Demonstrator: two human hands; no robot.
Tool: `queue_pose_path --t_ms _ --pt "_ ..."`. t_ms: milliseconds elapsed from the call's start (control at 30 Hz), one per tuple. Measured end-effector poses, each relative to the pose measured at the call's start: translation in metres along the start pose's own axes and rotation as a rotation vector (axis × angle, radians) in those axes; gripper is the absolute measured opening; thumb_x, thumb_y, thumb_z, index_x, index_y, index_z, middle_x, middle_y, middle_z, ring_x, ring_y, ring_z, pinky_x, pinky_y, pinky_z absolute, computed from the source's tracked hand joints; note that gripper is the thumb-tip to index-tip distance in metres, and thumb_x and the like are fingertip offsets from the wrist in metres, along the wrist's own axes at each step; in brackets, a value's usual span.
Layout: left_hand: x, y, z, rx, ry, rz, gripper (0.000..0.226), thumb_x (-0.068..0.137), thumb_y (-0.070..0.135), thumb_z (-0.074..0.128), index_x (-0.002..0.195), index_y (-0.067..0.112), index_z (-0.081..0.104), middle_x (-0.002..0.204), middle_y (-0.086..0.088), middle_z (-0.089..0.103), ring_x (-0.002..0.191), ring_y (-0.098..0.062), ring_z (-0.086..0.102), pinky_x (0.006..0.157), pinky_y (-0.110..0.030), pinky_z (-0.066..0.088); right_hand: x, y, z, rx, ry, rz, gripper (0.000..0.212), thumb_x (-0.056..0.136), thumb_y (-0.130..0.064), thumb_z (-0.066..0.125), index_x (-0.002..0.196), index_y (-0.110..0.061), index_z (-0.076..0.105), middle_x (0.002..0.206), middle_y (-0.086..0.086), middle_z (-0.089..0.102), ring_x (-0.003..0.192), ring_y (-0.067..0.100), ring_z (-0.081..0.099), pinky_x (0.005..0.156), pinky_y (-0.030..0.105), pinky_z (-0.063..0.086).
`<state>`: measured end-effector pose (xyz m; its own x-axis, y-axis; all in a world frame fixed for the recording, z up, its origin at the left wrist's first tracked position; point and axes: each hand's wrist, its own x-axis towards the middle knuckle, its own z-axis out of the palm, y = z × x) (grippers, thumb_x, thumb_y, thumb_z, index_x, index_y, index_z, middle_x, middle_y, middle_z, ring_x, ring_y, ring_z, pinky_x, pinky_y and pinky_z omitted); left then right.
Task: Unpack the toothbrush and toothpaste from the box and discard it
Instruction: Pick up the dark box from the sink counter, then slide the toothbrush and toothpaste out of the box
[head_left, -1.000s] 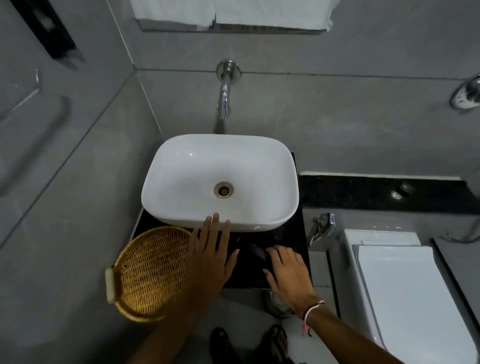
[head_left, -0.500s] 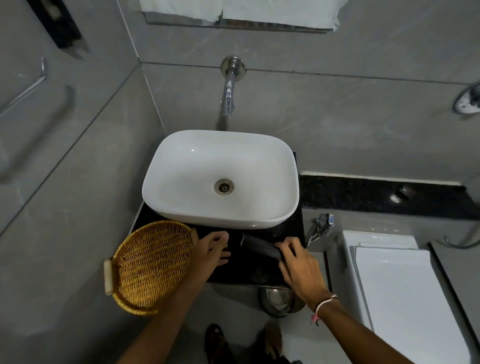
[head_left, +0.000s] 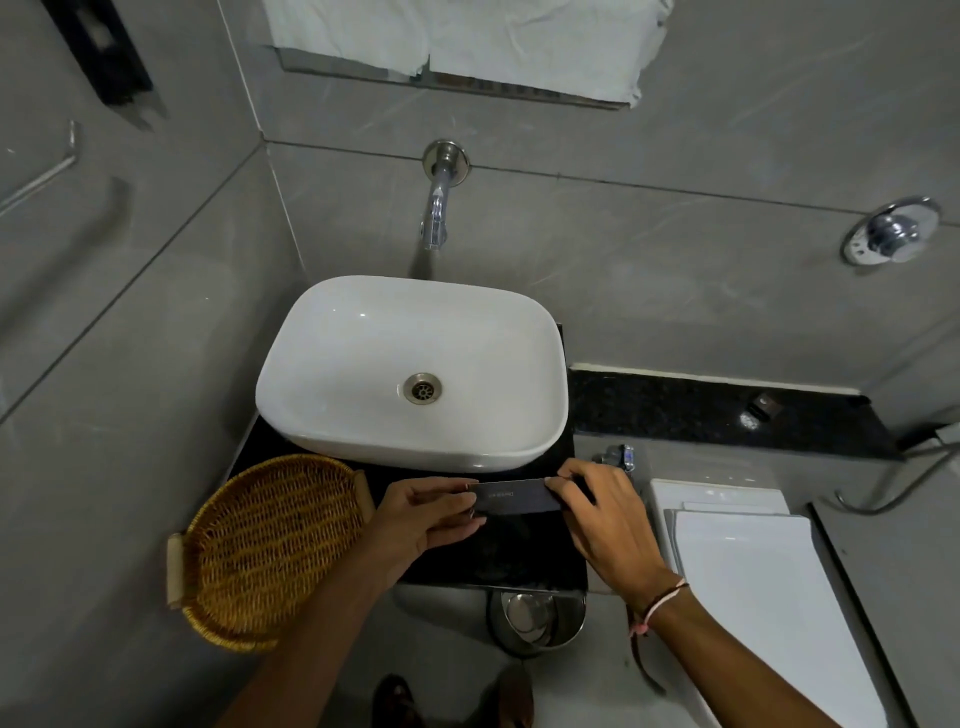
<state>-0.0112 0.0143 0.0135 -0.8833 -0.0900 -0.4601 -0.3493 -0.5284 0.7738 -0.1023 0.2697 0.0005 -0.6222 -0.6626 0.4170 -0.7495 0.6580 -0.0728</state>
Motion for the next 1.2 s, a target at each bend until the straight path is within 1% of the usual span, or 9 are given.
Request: queue_pose_path --t_ms 133,300,467,600,733,800,900,1067,1200 --pt "0.000 -0.001 0.001 -0.062 -0.010 -0.001 0.034 0.072 0.004 0.083 0.105 -0.003 0.078 0.098 -0.024 0.081 0.092 -0.040 0.079 0.071 -0.032 0.067 0.000 0.005 0.002 0.016 0.022 -0.004 0.050 0.077 -0.009 0.084 0.121 -0.014 0.062 0.117 0.010 0.064 0.097 0.028 0.060 0.077 0.038 0.056" --pt "0.001 -0.004 -0.004 -0.140 -0.009 -0.057 0.021 0.096 -0.002 0.059 0.103 0.001 0.079 0.097 -0.023 0.081 0.097 -0.042 0.078 0.069 -0.035 0.067 0.001 0.008 0.003 -0.002 0.009 -0.021 0.052 0.078 -0.010 0.084 0.123 -0.016 0.058 0.118 0.010 0.063 0.099 0.029 0.062 0.080 0.038 0.055" --pt "-0.002 -0.001 0.000 -0.155 -0.019 -0.052 0.013 0.079 0.017 0.080 0.090 0.010 0.078 0.099 -0.018 0.081 0.092 -0.036 0.080 0.069 -0.036 0.067 0.014 0.007 -0.003 -0.040 0.031 -0.067 0.049 0.078 -0.014 0.080 0.123 -0.017 0.059 0.122 0.009 0.062 0.102 0.029 0.061 0.082 0.039 0.052" --pt "0.000 -0.006 -0.003 -0.224 -0.030 -0.029 0.016 0.077 0.005 0.079 0.092 0.008 0.078 0.101 -0.019 0.081 0.093 -0.034 0.080 0.070 -0.033 0.067 0.031 0.005 -0.020 -0.056 0.042 -0.128 0.055 0.078 -0.010 0.083 0.126 -0.018 0.057 0.122 0.008 0.065 0.102 0.028 0.063 0.090 0.041 0.051" --pt "0.002 -0.010 -0.004 -0.392 -0.043 -0.073 0.022 0.081 -0.003 0.069 0.099 0.004 0.079 0.107 -0.023 0.080 0.095 -0.034 0.080 0.071 -0.034 0.067 0.050 0.003 -0.043 -0.130 0.153 -0.215 0.046 0.078 -0.007 0.081 0.120 -0.013 0.063 0.112 0.008 0.070 0.100 0.026 0.066 0.110 0.056 0.040" --pt "0.005 -0.012 0.000 -0.478 -0.053 -0.107 0.022 0.084 0.003 0.069 0.104 0.000 0.076 0.112 -0.025 0.078 0.098 -0.035 0.079 0.074 -0.038 0.067 0.061 -0.001 -0.056 -0.186 0.173 -0.267 0.040 0.080 -0.010 0.081 0.118 -0.012 0.067 0.111 0.009 0.070 0.101 0.027 0.069 0.115 0.063 0.035" --pt "0.008 -0.011 0.010 -0.617 -0.058 -0.158 0.026 0.080 0.019 0.075 0.097 -0.001 0.080 0.109 -0.025 0.079 0.096 -0.038 0.079 0.072 -0.043 0.067 0.079 -0.013 -0.073 -0.269 0.158 -0.384 0.026 0.090 -0.012 0.073 0.116 -0.010 0.069 0.111 0.010 0.071 0.101 0.028 0.070 0.118 0.067 0.029" --pt "0.019 -0.015 0.025 -0.600 -0.029 -0.180 0.051 0.095 0.048 0.063 0.120 0.004 0.064 0.098 -0.019 0.082 0.086 -0.031 0.080 0.070 -0.038 0.065 0.099 -0.034 -0.084 -0.401 0.131 -0.511 0.019 0.100 -0.003 0.055 0.103 -0.012 0.072 0.098 0.005 0.071 0.089 0.025 0.070 0.121 0.071 0.022" --pt "0.015 -0.015 0.027 -0.591 -0.126 -0.098 0.037 0.082 0.039 0.083 0.101 0.007 0.079 0.101 -0.019 0.081 0.089 -0.027 0.077 0.069 -0.031 0.066 0.098 -0.037 -0.080 -0.425 0.133 -0.458 0.025 0.103 -0.004 0.048 0.101 -0.011 0.072 0.099 0.006 0.071 0.097 0.026 0.070 0.121 0.073 0.016"
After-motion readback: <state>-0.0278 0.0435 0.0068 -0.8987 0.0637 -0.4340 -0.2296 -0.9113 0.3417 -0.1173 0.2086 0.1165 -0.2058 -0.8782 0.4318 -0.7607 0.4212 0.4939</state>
